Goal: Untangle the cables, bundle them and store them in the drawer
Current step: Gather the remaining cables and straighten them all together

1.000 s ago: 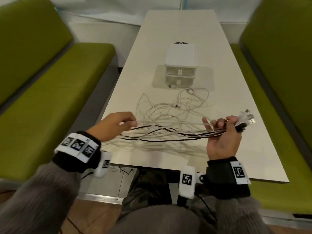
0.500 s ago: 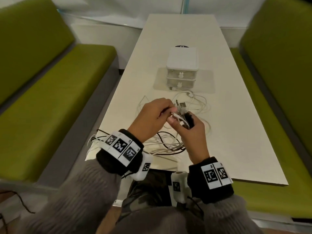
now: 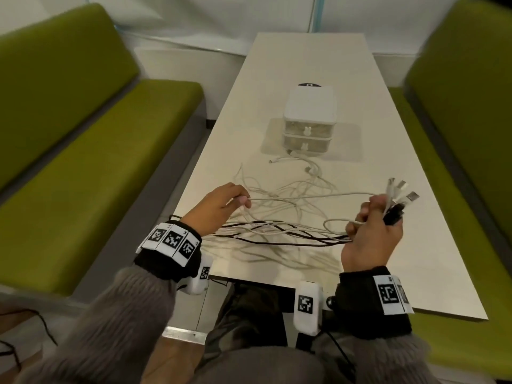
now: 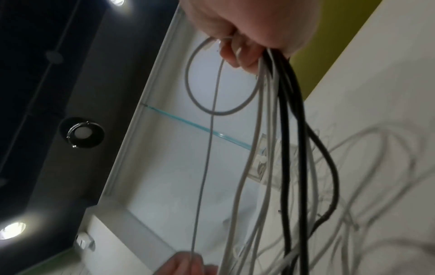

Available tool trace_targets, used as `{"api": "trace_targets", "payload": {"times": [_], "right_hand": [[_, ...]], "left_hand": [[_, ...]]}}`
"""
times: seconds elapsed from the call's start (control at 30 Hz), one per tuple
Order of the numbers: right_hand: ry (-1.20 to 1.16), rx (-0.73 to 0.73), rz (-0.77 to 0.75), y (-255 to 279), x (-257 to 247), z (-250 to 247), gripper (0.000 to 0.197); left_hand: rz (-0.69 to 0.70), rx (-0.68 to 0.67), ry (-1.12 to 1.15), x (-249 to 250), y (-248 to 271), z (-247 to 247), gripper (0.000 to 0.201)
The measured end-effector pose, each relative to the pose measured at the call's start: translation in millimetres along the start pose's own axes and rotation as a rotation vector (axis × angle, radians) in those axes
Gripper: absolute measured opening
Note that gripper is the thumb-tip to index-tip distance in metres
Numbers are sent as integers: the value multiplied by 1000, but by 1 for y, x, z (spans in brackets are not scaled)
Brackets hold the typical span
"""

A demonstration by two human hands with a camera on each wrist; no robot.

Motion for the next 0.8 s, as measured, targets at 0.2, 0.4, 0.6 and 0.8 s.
{"api": "trace_targets", "payload": {"times": [0.2,0.4,0.6,0.8], "right_hand": [[190,-237,-42,13,8,16,10],[261,-448,-22,31,14,35,19],[389,-553,28,38,17,41,20],[499,-600,143,25,12,36,23]], "left_hand": [[-52,79,324,28,-14,0,21],[13,8,498,69,-25,2,19],[38,63,310,73,-27,14,10],[29,107,257,69,-29,23,8]]}}
Point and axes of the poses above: each hand's wrist, its own y-axis away from the middle knuckle, its own z-axis out of the palm, x = y × z, the point moved 2 cm from there along -y, towards the middle knuckle, and after that the axes turned 10 degrees about -y, right-handed, at the moved point
